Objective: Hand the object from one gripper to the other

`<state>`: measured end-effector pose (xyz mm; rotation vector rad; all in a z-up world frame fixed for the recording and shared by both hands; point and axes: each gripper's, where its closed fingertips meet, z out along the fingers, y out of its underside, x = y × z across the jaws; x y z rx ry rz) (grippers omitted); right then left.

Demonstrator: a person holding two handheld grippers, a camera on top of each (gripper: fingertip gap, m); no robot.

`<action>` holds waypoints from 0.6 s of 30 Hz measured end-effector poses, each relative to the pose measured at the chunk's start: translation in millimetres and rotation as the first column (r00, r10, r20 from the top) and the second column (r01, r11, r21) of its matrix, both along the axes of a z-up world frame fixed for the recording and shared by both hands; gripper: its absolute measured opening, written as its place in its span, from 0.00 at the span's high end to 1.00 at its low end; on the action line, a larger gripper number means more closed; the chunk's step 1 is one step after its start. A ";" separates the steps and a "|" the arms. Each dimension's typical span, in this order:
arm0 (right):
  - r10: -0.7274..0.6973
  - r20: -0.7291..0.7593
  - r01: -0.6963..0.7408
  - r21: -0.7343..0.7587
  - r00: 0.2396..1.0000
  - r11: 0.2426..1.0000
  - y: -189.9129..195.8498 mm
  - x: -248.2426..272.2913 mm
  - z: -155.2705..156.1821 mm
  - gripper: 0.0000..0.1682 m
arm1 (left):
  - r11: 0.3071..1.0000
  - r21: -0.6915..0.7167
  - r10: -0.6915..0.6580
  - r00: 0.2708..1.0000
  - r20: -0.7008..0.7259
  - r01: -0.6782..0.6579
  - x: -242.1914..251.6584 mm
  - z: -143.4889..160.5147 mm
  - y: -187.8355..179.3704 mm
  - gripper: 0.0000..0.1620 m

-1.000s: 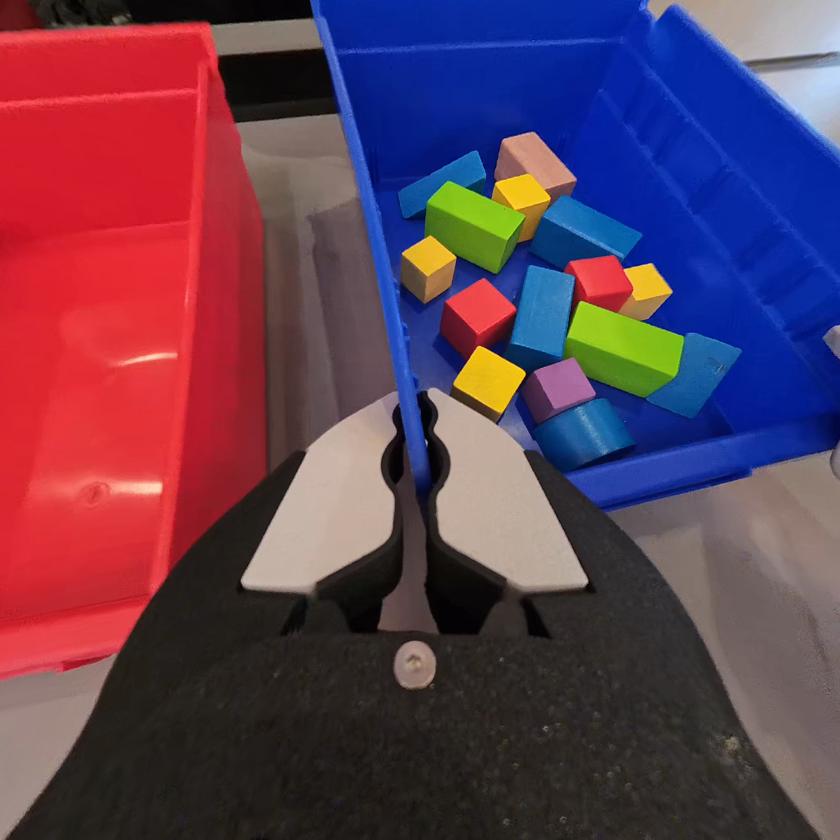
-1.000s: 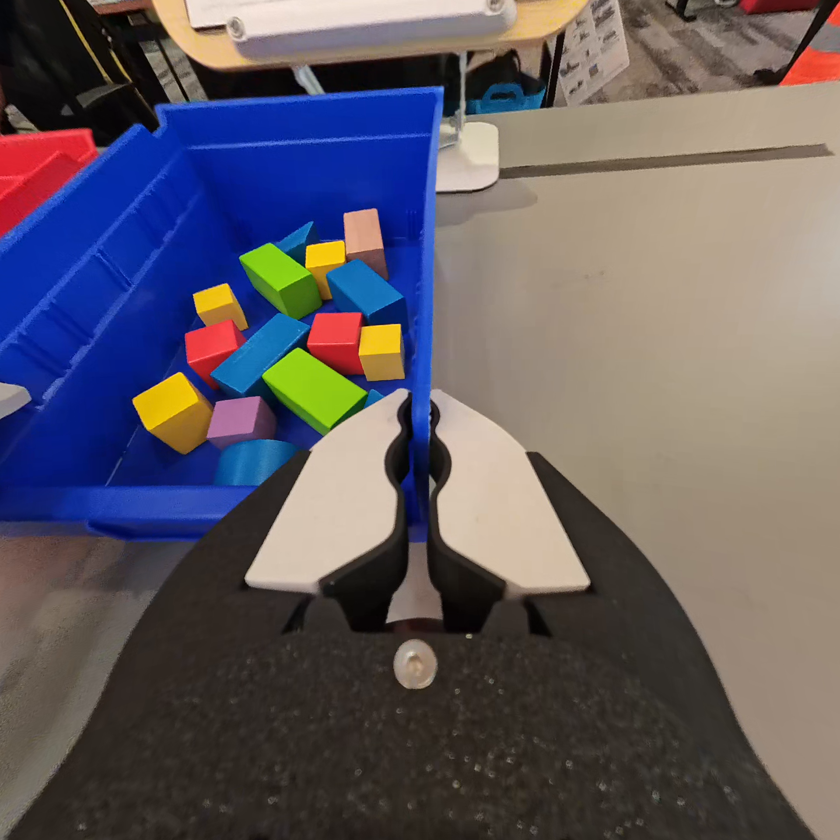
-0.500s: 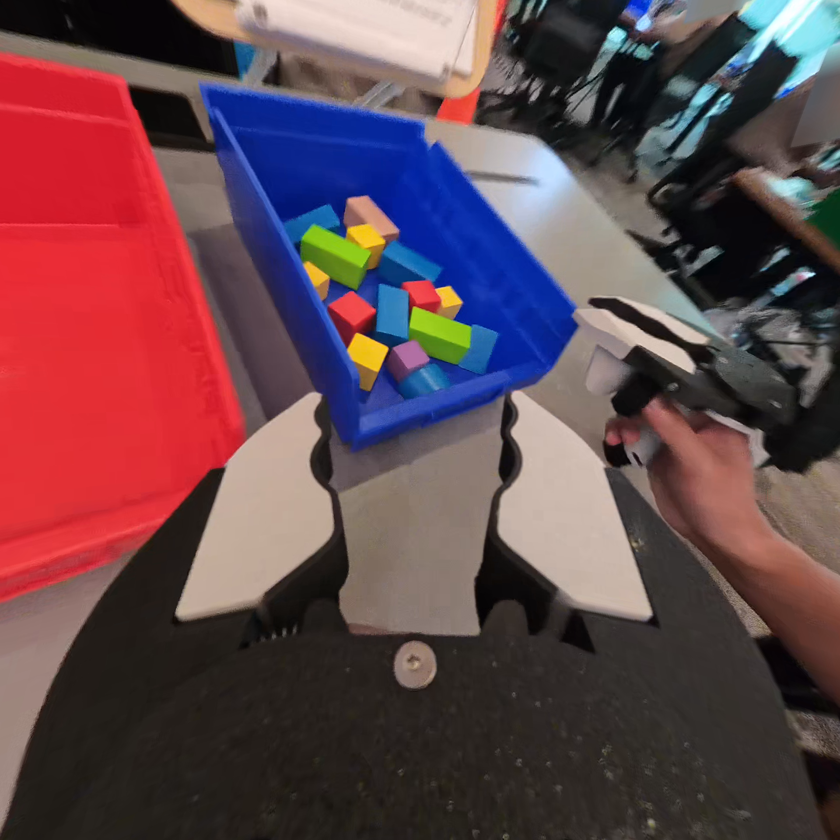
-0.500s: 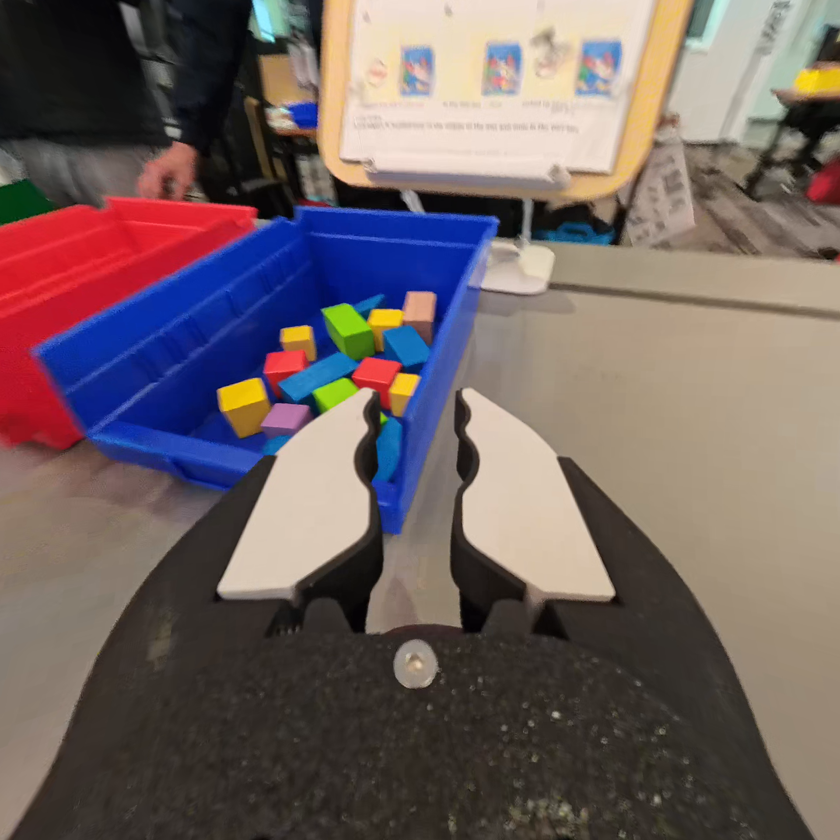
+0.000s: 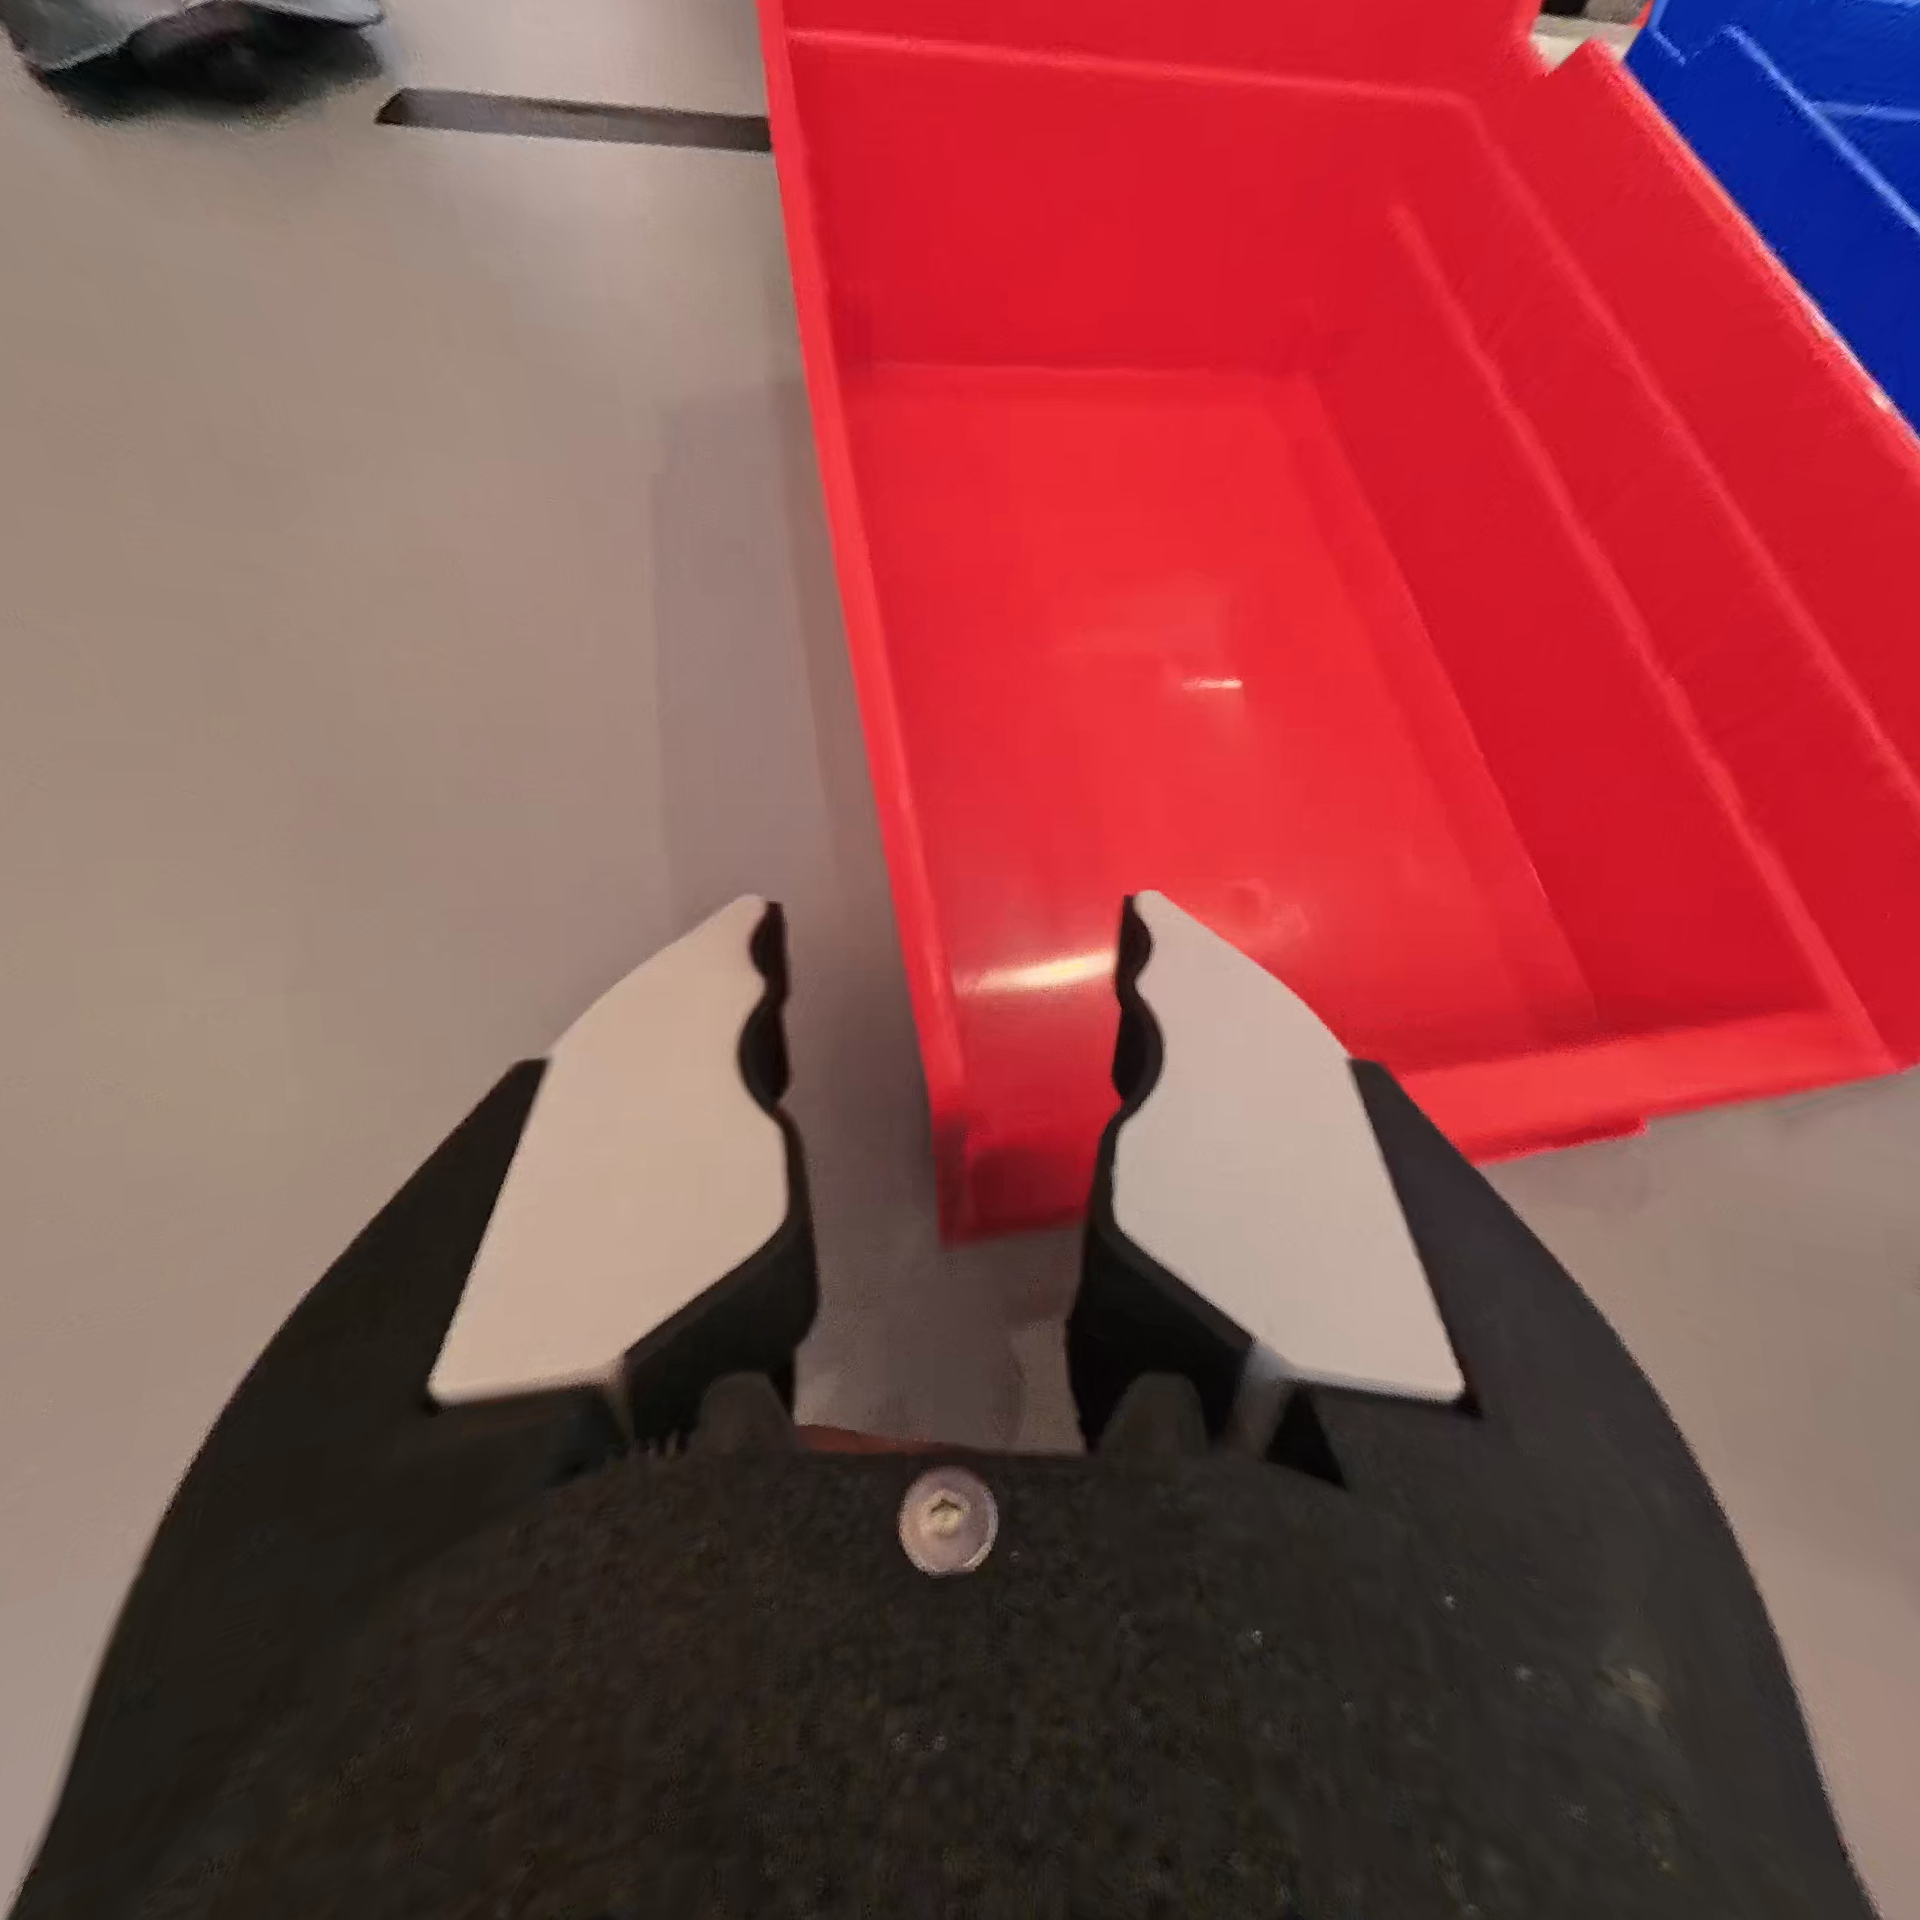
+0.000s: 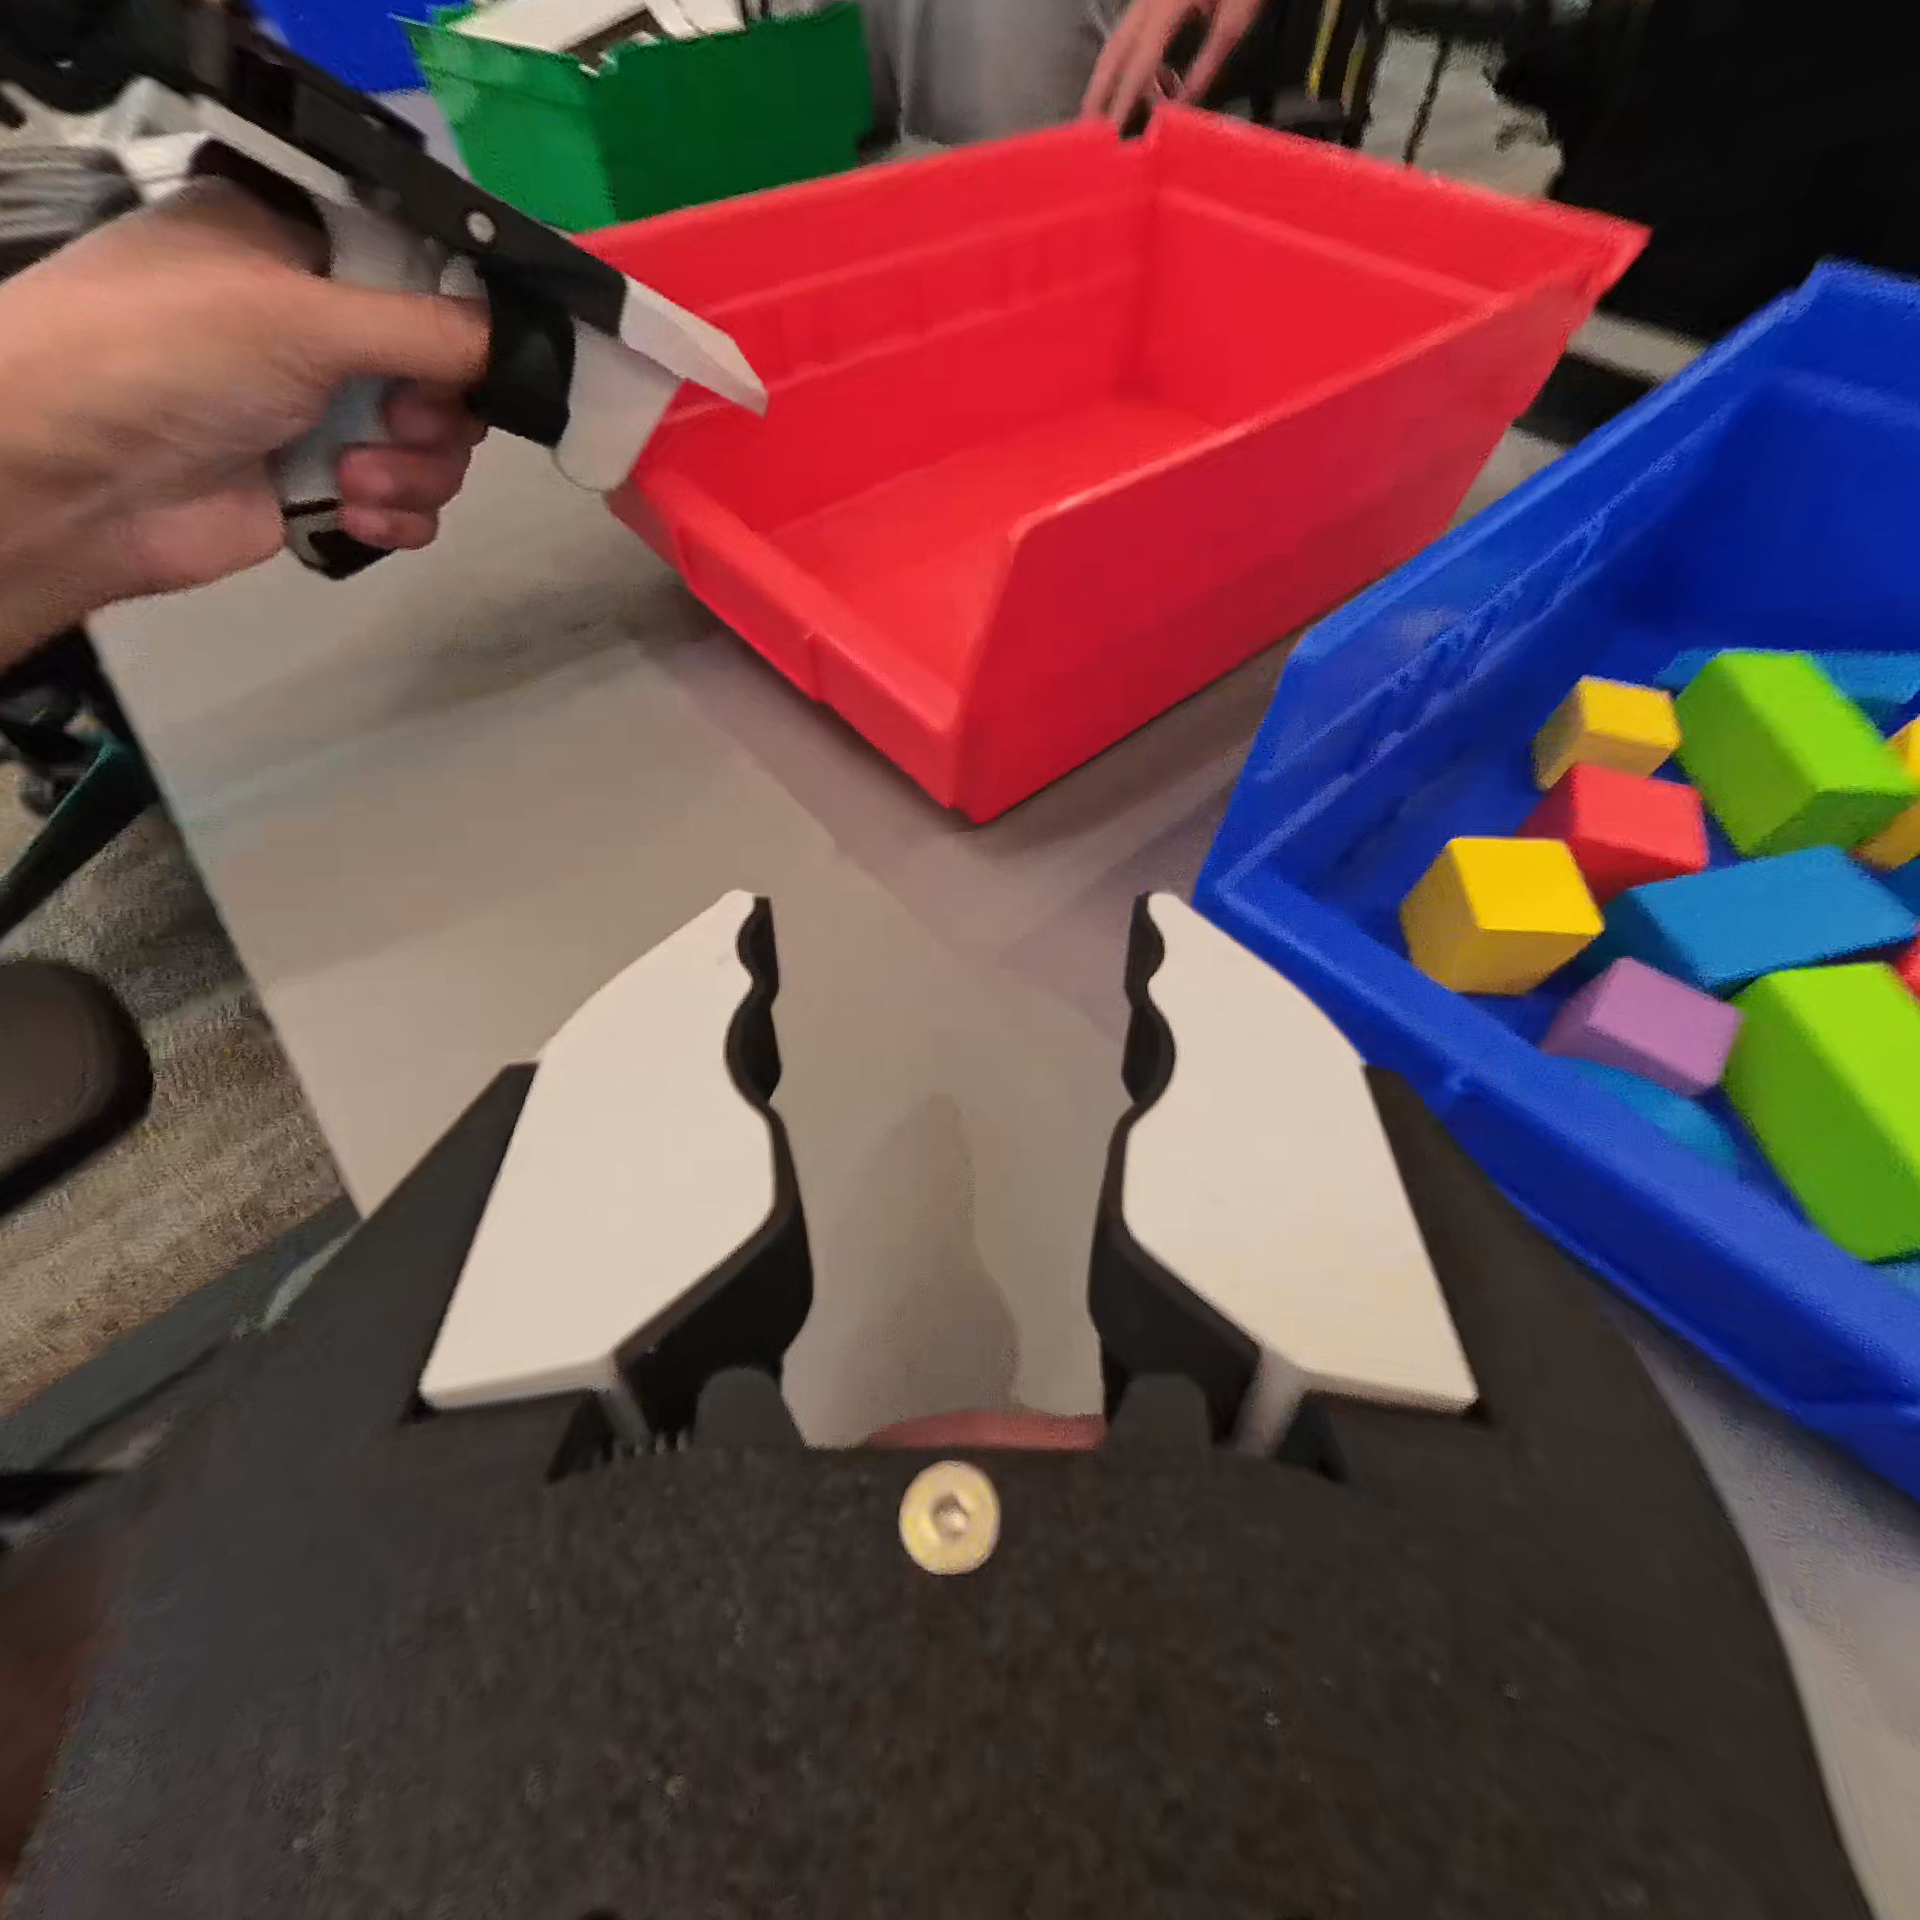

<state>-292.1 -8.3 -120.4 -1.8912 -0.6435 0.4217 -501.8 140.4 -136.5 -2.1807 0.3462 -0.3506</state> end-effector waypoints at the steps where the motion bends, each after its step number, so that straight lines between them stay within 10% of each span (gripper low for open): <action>1: -0.036 -0.006 0.036 -0.034 0.999 0.999 7.1 -6.2 -3.4 0.61 | 1.000 0.005 0.001 1.000 -0.001 -0.001 2.2 -0.6 5.7 0.69; 5: -0.159 0.010 0.159 -0.047 0.987 0.986 39.3 -23.1 -7.2 0.60 | 0.997 0.001 0.083 0.996 0.028 -0.083 -5.6 3.3 7.5 0.96; 16: -0.198 0.000 0.198 -0.060 0.980 0.978 48.2 -80.5 -21.3 0.69 | 0.955 0.034 0.294 0.956 0.021 -0.294 -37.1 4.9 -91.4 0.96; 18: -0.284 -0.012 0.284 -0.027 0.959 0.958 51.3 -71.6 -11.1 0.93 | 0.938 0.074 0.340 0.940 -0.022 -0.338 -46.5 7.4 -103.3 0.97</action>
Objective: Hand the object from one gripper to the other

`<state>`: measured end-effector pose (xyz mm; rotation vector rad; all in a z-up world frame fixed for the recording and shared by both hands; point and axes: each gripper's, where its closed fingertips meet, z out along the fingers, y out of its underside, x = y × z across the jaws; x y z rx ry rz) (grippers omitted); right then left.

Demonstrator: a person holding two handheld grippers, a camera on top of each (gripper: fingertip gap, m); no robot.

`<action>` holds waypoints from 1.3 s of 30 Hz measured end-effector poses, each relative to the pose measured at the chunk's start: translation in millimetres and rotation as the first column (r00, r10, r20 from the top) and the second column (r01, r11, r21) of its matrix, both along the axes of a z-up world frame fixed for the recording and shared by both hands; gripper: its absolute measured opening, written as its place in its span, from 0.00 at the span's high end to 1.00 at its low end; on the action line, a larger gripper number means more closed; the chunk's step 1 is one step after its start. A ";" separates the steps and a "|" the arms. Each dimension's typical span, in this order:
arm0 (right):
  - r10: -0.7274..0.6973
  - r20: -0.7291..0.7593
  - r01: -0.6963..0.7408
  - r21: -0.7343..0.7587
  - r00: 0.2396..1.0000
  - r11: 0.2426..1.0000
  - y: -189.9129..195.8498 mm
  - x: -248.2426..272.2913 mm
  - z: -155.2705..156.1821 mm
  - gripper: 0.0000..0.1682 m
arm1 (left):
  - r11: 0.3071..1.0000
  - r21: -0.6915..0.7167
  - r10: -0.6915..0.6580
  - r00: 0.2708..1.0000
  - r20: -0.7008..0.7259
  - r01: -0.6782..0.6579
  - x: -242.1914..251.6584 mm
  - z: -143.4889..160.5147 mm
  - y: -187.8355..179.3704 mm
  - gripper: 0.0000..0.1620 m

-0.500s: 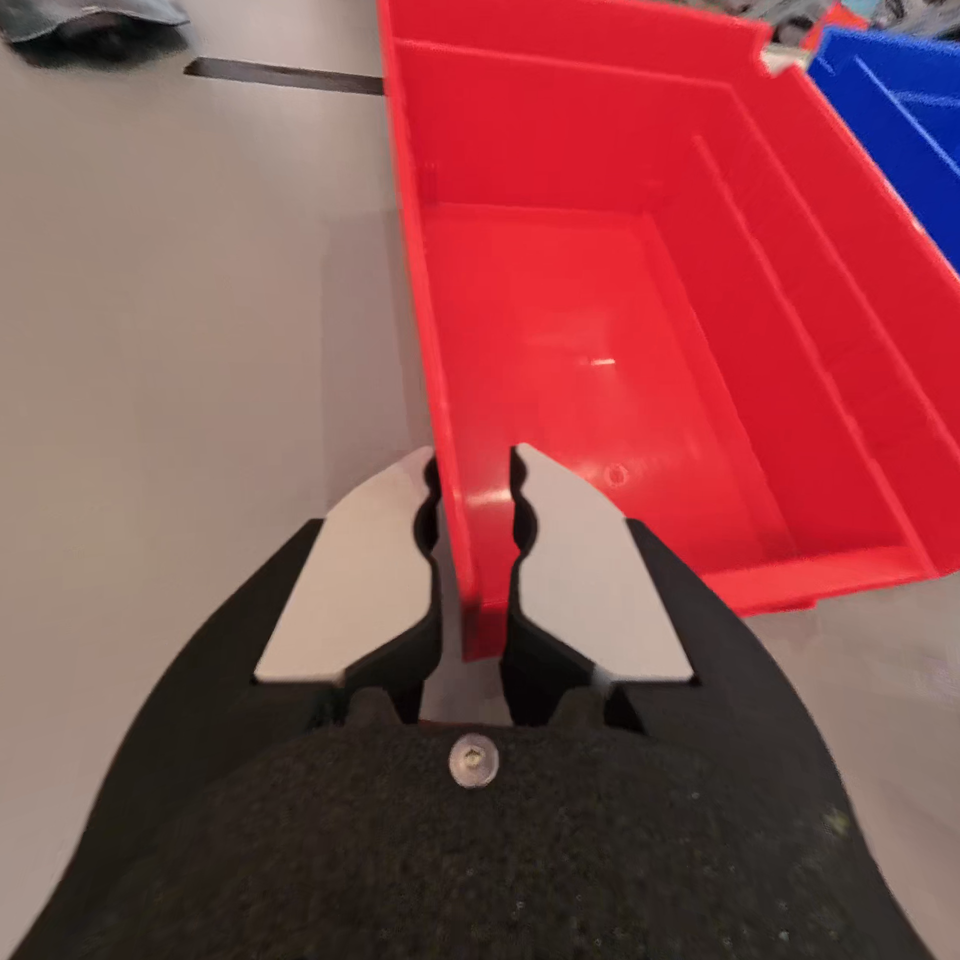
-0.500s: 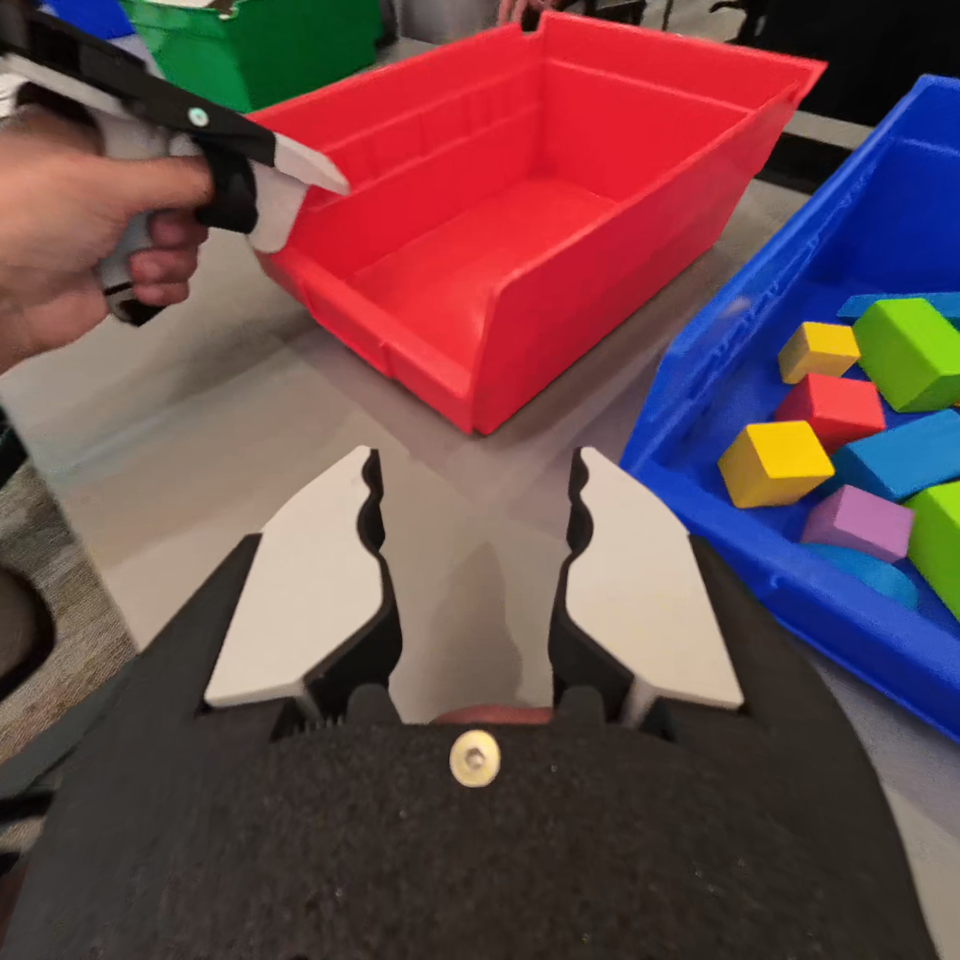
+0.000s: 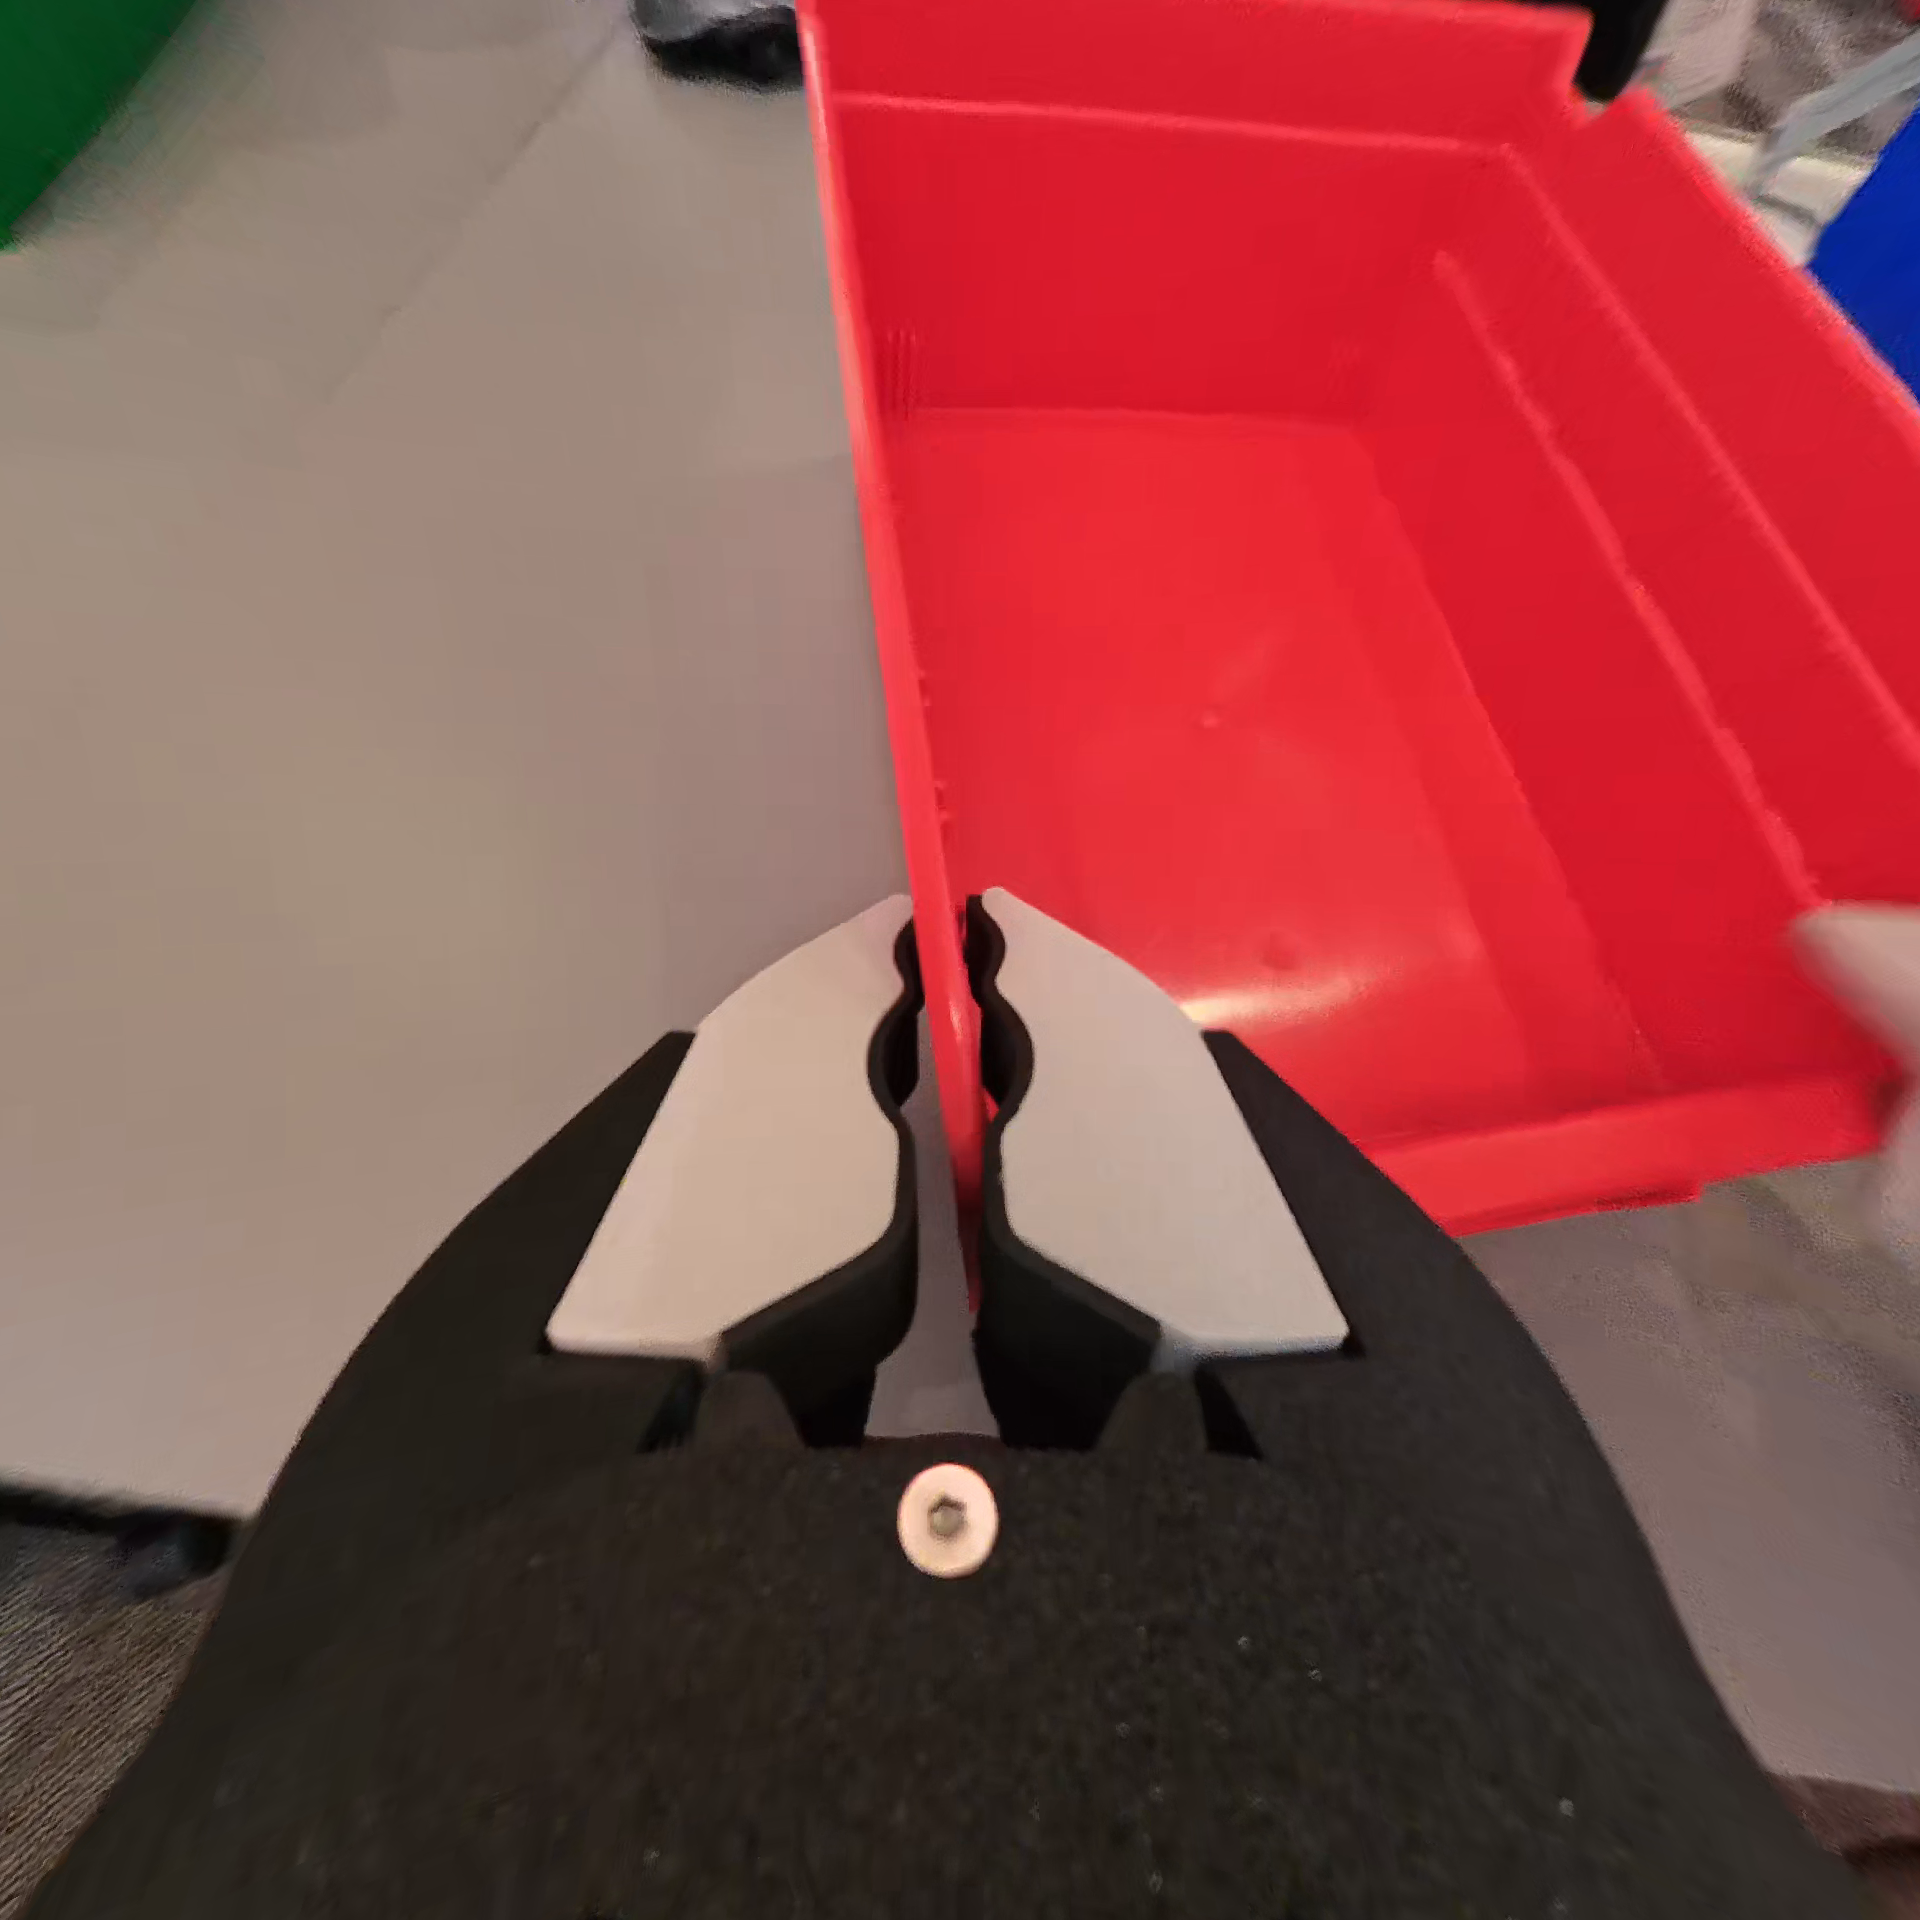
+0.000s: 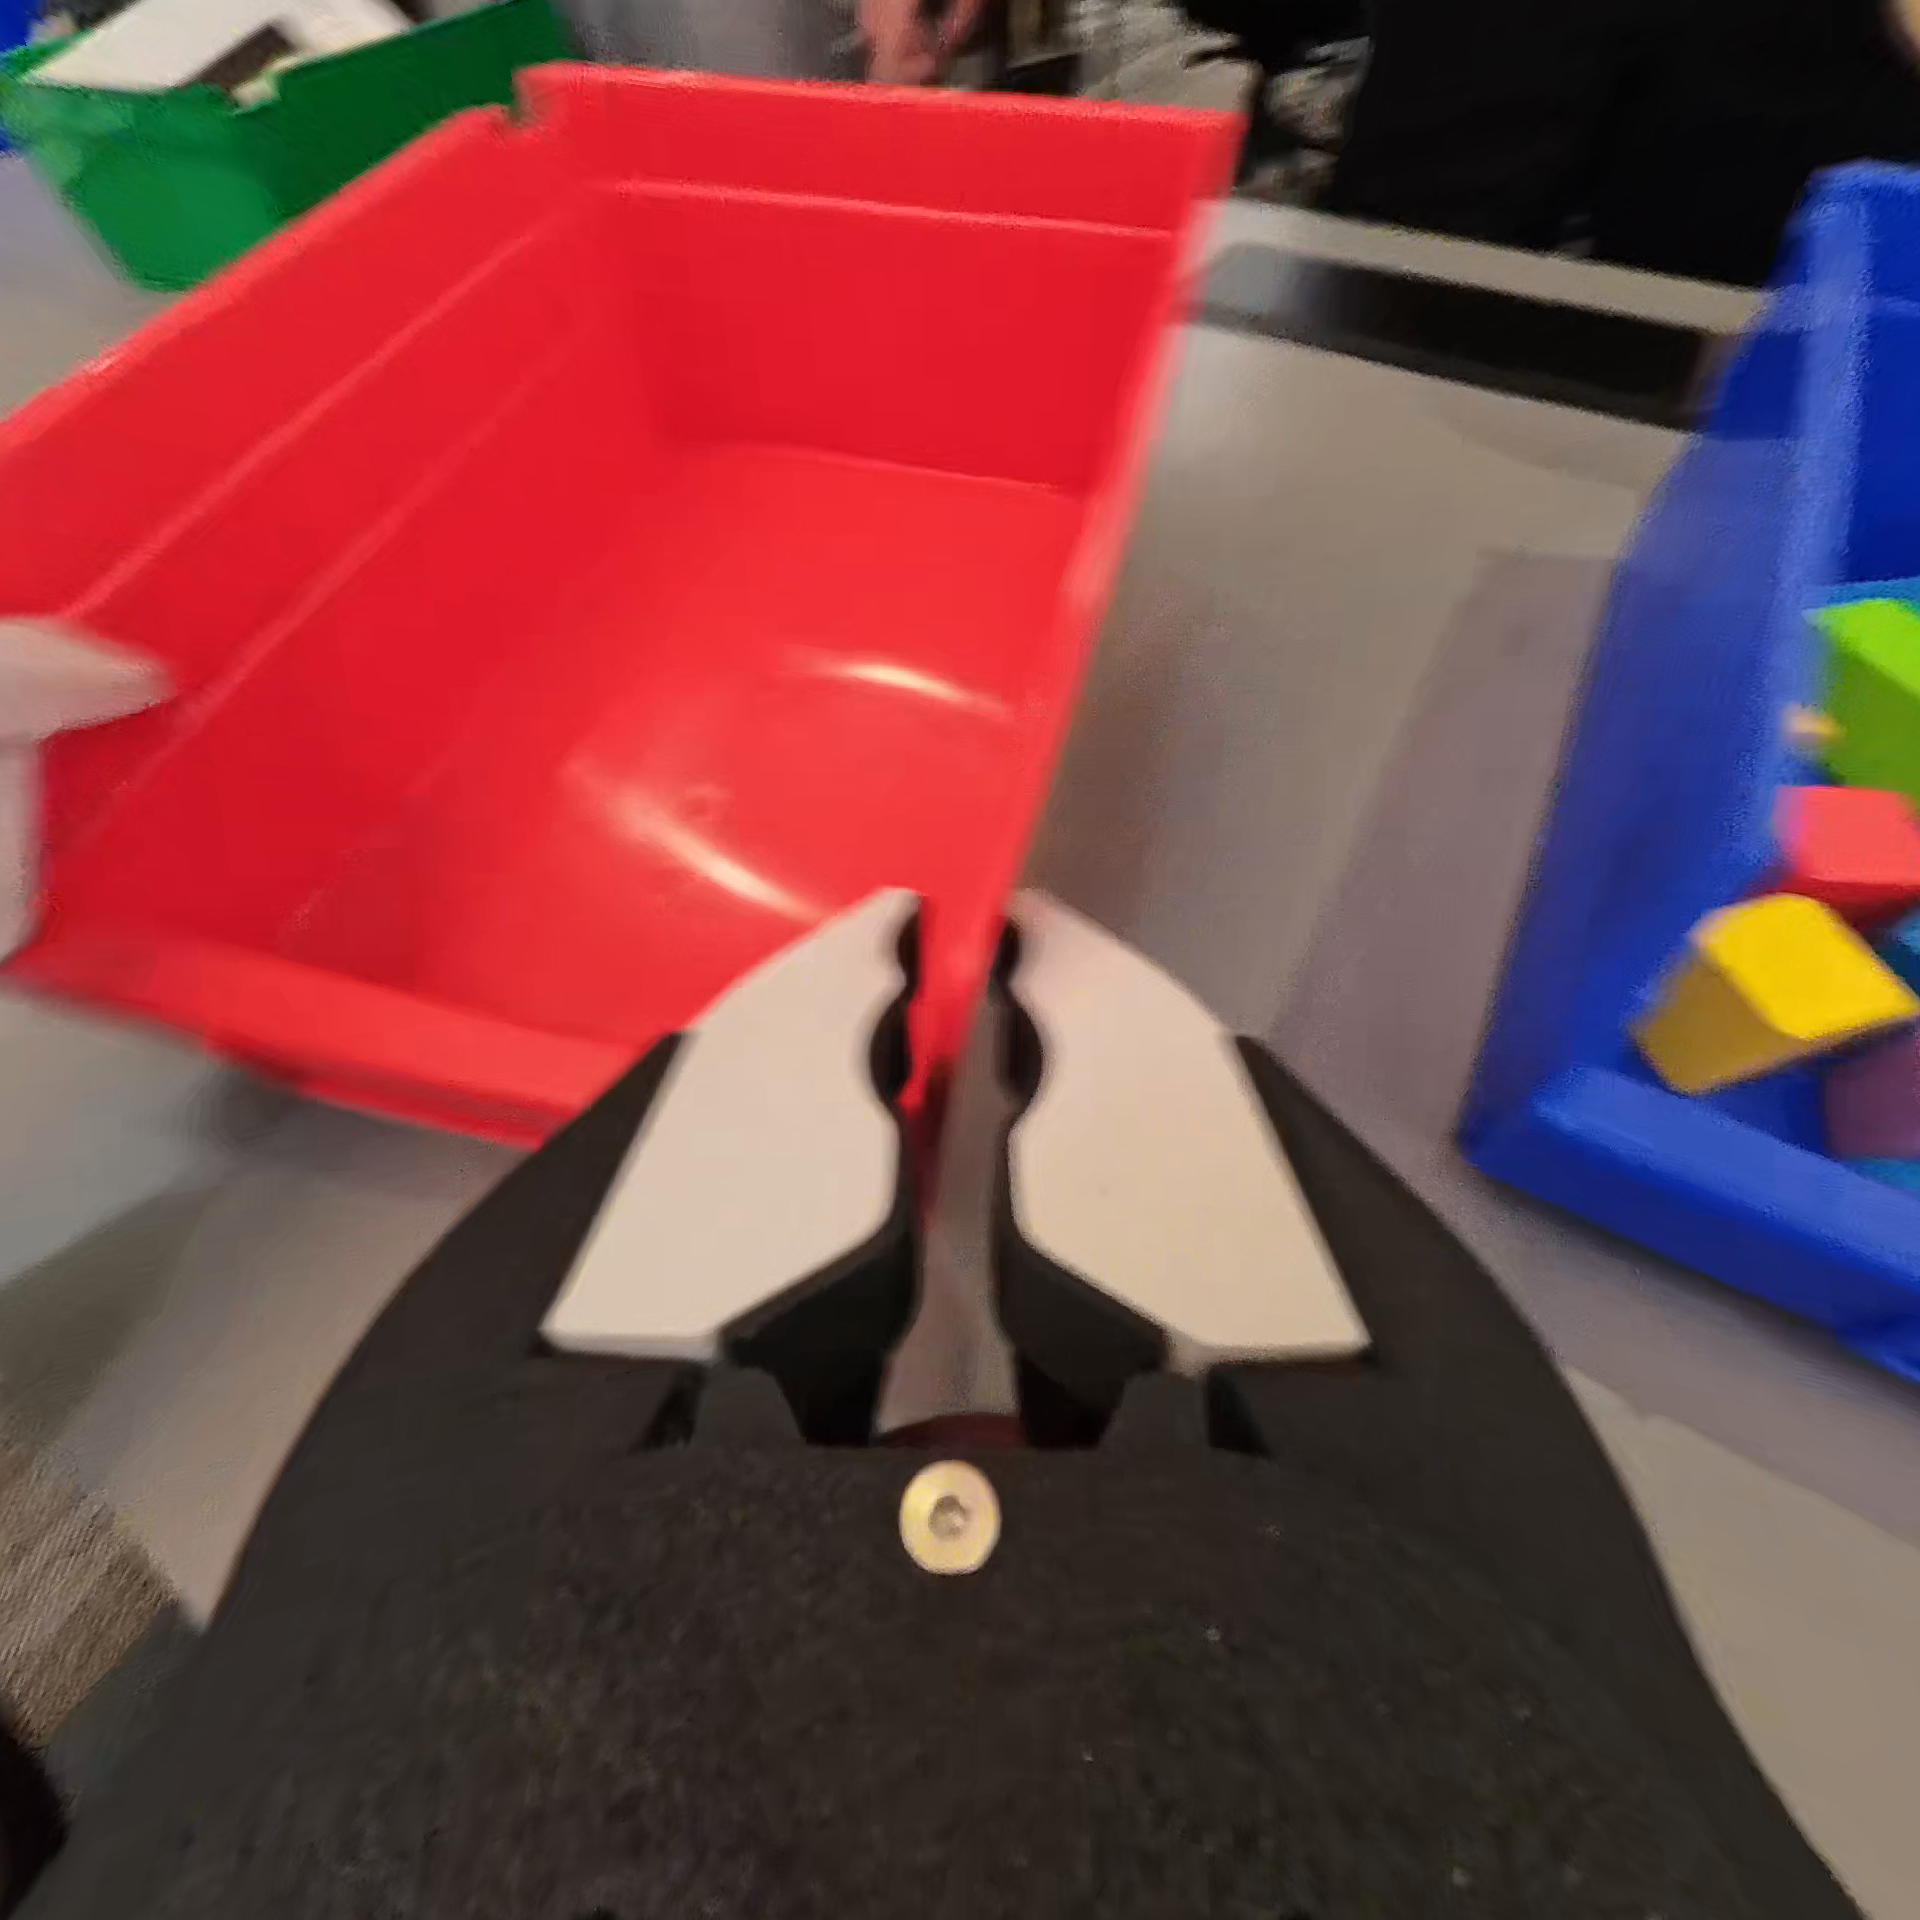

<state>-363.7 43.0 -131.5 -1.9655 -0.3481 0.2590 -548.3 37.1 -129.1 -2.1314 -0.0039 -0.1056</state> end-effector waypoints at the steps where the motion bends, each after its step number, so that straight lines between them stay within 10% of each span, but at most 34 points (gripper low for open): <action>1: 0.000 0.012 0.000 0.026 1.000 1.000 1.9 0.4 6.1 0.96 | 1.000 0.015 0.011 1.000 -0.004 -0.011 -3.3 3.5 -5.3 0.97; 11: -0.047 0.037 0.037 0.248 0.998 0.968 1.4 38.0 116.9 0.97 | 0.975 0.223 -0.002 0.998 -0.055 0.014 33.1 109.4 -6.7 0.97; 21: -0.446 -0.015 0.423 0.349 0.895 0.837 -14.7 301.9 215.7 0.98 | 0.862 0.317 -0.389 0.917 -0.086 0.395 305.0 205.9 53.2 0.96; 30: -0.627 0.063 0.609 0.179 0.777 0.773 -55.4 577.6 137.5 0.98 | 0.804 0.174 -0.569 0.821 -0.053 0.569 587.9 112.6 29.0 0.95; 39: -0.583 -0.034 0.583 -0.005 0.812 0.812 -61.9 659.4 20.1 0.98 | 0.825 0.050 -0.561 0.826 -0.048 0.563 664.7 9.0 4.4 0.94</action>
